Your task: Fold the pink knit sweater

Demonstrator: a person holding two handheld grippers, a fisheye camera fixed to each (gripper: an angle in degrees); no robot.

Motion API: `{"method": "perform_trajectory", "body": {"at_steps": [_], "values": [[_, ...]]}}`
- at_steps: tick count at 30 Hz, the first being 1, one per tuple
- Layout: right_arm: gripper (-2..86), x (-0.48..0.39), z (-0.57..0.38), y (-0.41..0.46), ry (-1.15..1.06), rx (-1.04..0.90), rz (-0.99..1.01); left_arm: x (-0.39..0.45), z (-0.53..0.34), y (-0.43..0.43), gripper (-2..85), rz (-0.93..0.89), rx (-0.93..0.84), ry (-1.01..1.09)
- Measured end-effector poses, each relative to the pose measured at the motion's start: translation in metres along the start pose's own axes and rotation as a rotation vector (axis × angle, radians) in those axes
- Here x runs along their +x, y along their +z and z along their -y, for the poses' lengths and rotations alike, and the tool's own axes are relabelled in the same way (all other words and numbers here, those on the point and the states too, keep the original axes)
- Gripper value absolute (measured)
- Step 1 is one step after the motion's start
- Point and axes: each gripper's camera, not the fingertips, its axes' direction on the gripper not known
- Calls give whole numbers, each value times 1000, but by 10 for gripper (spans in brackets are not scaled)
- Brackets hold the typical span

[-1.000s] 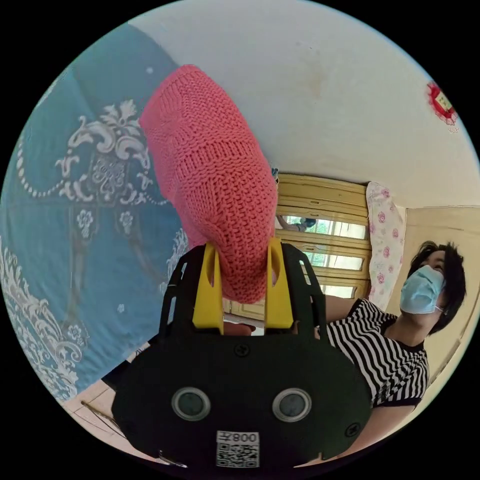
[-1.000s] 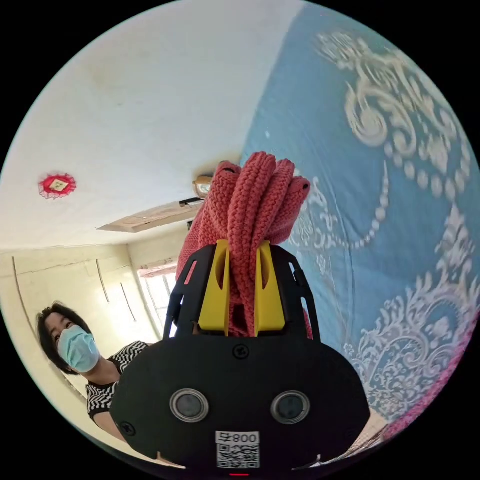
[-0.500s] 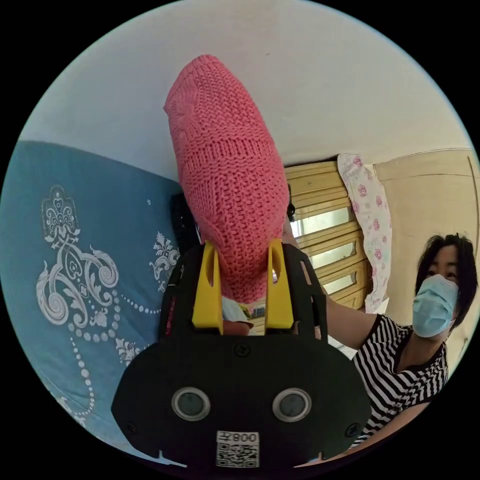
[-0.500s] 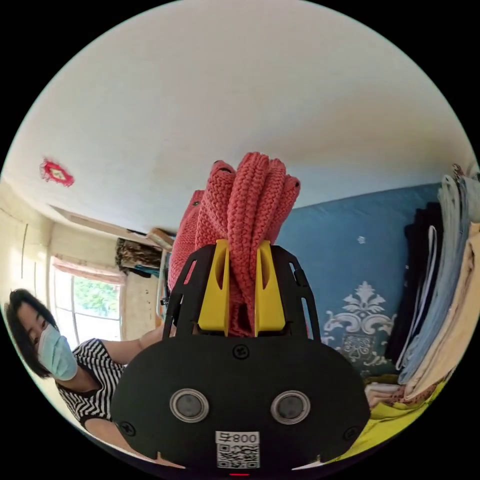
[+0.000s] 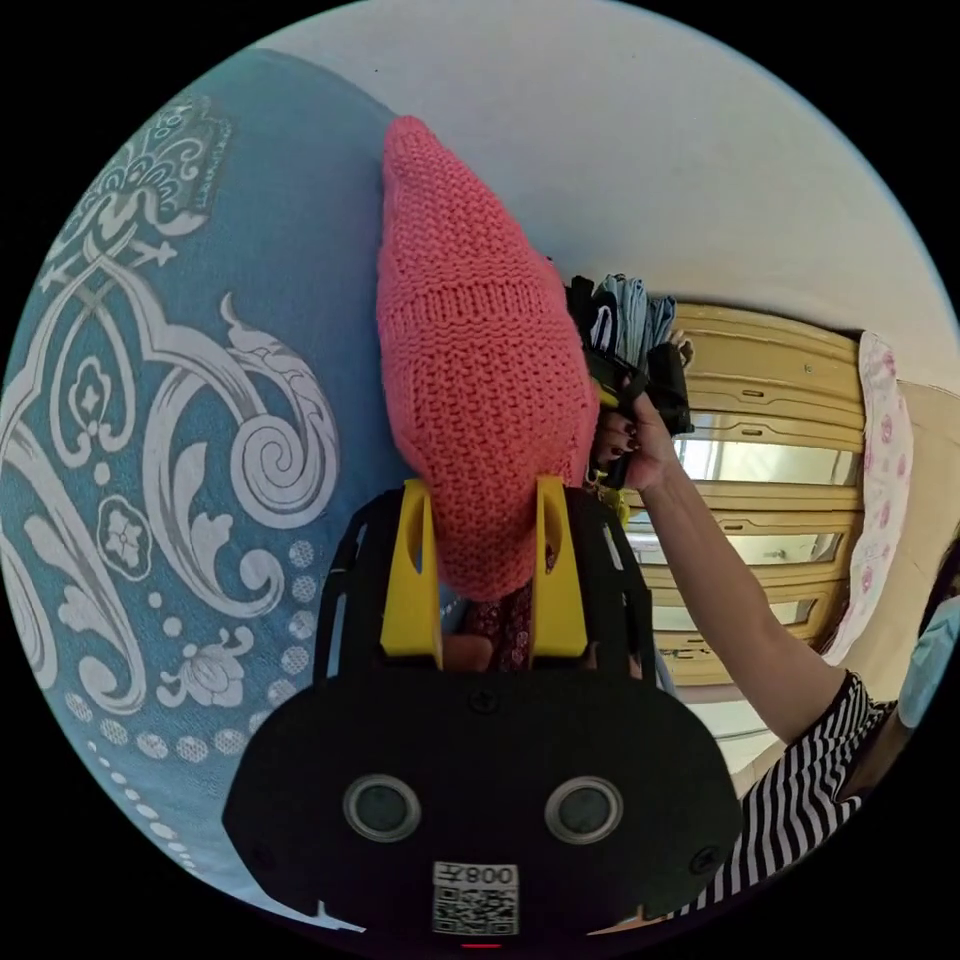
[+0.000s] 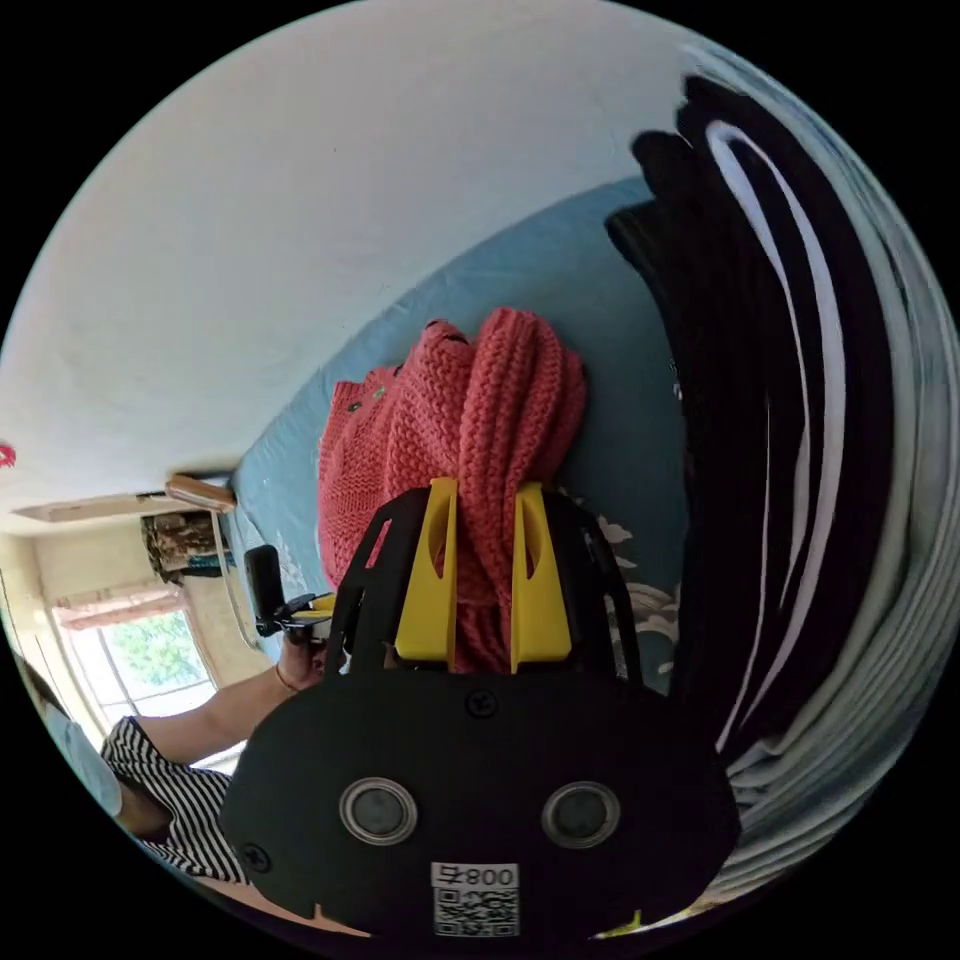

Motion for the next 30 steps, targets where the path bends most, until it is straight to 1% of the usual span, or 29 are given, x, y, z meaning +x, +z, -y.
{"method": "perform_trajectory", "body": {"at_steps": [2, 5, 8, 10, 12, 13, 15, 17, 18, 19, 20, 21, 22, 23, 24, 26, 28, 30], "values": [[88, -8, 5, -7, -13, -9, -20, 7, 2, 8, 146, 10, 18, 3], [95, -9, 5, -11, 23, -26, -52, 7, 1, 26, 149, 27, 9, -22], [98, -18, -3, -32, 18, 33, -48, 16, 0, 30, 155, 30, 24, -18], [95, -35, -8, -50, -18, 64, -117, 24, -2, 28, 156, 45, 29, -10], [88, -71, -21, -77, -112, 127, -268, 39, -7, 18, 156, 89, 53, 25], [87, -81, -25, -82, -133, 139, -297, 43, -9, 16, 154, 102, 60, 36], [74, -128, -44, -96, -269, 173, -376, 61, -16, 6, 143, 99, 108, 97], [54, -159, -58, -91, -357, 171, -478, 72, -19, 7, 136, 133, 115, 115], [31, -174, -63, -81, -409, 149, -493, 80, -20, 13, 132, 155, 105, 143], [19, -179, -63, -73, -428, 120, -495, 83, -19, 18, 130, 165, 89, 157], [12, -184, -60, -53, -446, 28, -485, 87, -17, 31, 125, 200, 43, 170], [8, -183, -54, -29, -449, -85, -491, 90, -14, 43, 119, 273, 10, 187], [7, -181, -52, -18, -447, -124, -514, 92, -14, 47, 117, 306, 2, 203], [5, -180, -48, -12, -425, -130, -534, 97, -12, 51, 112, 322, -14, 226], [4, -183, -43, -20, -391, -115, -495, 103, -13, 51, 110, 313, -16, 231], [3, -196, -45, -38, -391, -82, -435, 116, -19, 44, 107, 335, 4, 247], [3, -216, -59, -54, -436, -31, -435, 130, -31, 41, 104, 339, 22, 296], [2, -239, -80, -59, -500, -12, -421, 141, -44, 50, 97, 335, -11, 358]]}}
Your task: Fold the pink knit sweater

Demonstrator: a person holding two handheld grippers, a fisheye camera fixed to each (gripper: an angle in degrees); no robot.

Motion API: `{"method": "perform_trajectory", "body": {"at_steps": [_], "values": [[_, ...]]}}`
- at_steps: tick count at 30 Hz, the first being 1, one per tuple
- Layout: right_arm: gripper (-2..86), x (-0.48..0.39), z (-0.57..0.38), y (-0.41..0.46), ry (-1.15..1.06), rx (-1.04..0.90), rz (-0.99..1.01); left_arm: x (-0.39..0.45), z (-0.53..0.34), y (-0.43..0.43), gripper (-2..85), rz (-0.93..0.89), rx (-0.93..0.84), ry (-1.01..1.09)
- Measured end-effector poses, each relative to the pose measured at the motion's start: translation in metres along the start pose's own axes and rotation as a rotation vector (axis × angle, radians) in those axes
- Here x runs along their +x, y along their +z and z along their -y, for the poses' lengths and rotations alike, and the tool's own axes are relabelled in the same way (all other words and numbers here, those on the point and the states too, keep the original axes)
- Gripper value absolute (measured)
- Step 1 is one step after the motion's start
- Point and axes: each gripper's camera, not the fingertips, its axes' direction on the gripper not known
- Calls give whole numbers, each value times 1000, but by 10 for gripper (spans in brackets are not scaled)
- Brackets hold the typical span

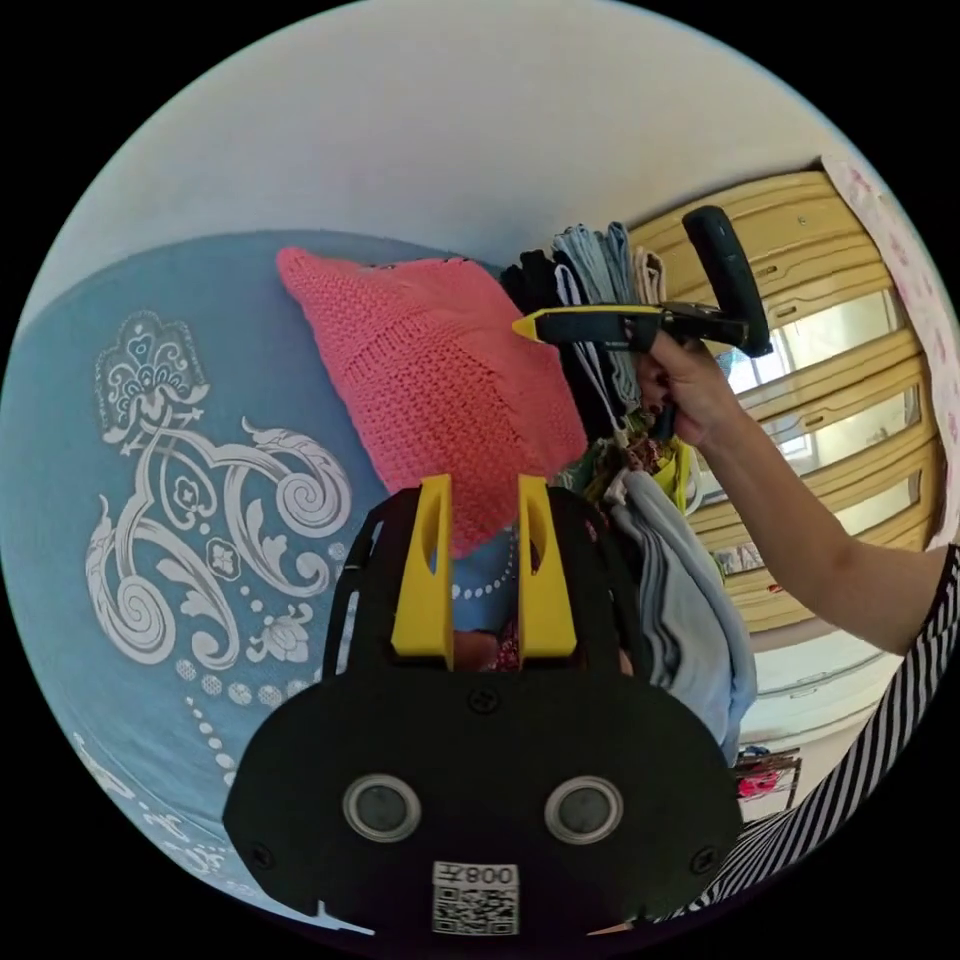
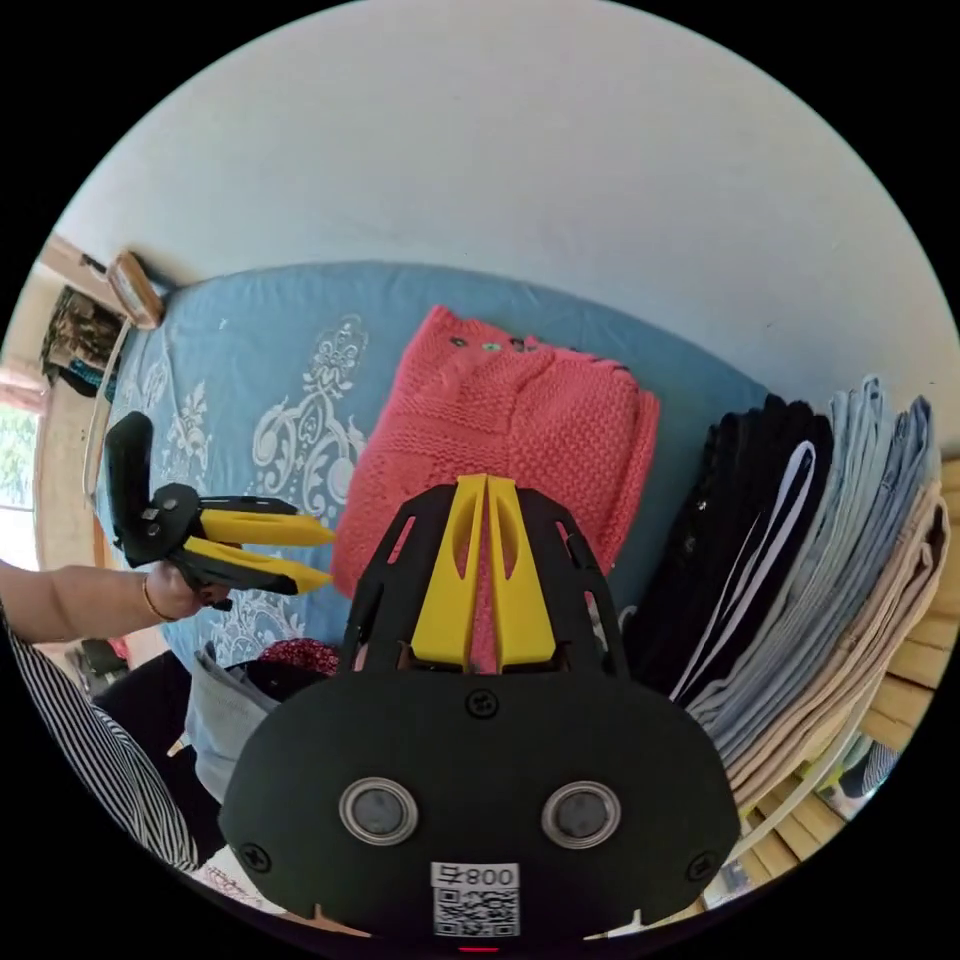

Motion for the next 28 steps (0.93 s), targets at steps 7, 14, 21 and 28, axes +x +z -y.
{"method": "perform_trajectory", "body": {"at_steps": [7, 14, 21, 28], "values": [[3, -15, -5, 23, 49, -110, 14, 11, -2, 5, 75, 15, -77, -4], [3, -44, -60, -39, 91, -47, -62, 26, -76, -70, 73, -17, -53, 14], [2, -86, -165, -114, 245, 74, -5, 22, -202, -150, 61, -46, -143, -95], [1, -164, -261, -161, 360, 137, 57, 53, -255, -221, 47, -152, -122, -25]]}}
